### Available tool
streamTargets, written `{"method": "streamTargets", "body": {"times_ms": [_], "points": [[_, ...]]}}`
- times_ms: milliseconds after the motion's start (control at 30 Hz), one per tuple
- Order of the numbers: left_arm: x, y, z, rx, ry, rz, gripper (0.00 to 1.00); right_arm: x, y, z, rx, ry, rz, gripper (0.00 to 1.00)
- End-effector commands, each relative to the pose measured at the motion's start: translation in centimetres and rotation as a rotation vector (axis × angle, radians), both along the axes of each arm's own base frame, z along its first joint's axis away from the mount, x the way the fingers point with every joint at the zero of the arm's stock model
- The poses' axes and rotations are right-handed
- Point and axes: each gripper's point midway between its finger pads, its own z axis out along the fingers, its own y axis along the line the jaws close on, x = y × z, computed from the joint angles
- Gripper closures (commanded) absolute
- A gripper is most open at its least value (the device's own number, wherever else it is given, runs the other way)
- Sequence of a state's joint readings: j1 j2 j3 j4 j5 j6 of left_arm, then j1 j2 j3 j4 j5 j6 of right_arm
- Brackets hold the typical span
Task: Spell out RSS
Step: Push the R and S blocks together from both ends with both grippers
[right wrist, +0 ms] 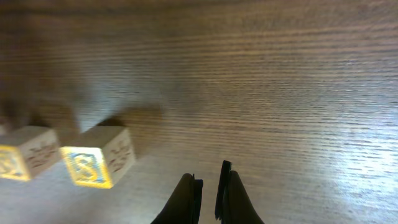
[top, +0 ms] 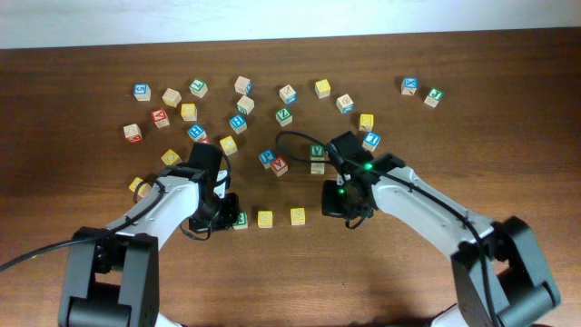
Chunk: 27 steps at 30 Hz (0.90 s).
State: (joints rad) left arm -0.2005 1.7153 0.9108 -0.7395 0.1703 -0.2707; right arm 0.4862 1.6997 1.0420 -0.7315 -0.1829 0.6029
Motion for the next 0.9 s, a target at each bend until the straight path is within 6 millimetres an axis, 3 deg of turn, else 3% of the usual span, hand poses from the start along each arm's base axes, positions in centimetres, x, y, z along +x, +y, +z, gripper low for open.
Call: {"method": "streamTargets", "body": {"times_ms": [0, 300, 667, 867], "points": [[-0.4, -0.3, -0.6, -0.013, 0.029, 0.019, 1.0, -0.5, 1.1, -1.7, 0.035, 0.058, 0.006, 0.96], [-0.6, -2.6, -0.5, -0.046, 0.011, -0.043, 1.0, -0.4, 3.9, -2.2, 0.077, 0.023, 0.045, 0.96], [-0.7, -4.1, -0.3, -0.092, 0.007, -0.066, 1.0, 0.0, 5.1, -2.1, 0.092, -0.015, 0.071, 0.95], [-0.9, -4.7, -0.1, -0.128, 0.017, -0.064, 1.0, -0.8, 5.3, -3.8, 0.081, 0.034, 0.08, 0.96]]}}
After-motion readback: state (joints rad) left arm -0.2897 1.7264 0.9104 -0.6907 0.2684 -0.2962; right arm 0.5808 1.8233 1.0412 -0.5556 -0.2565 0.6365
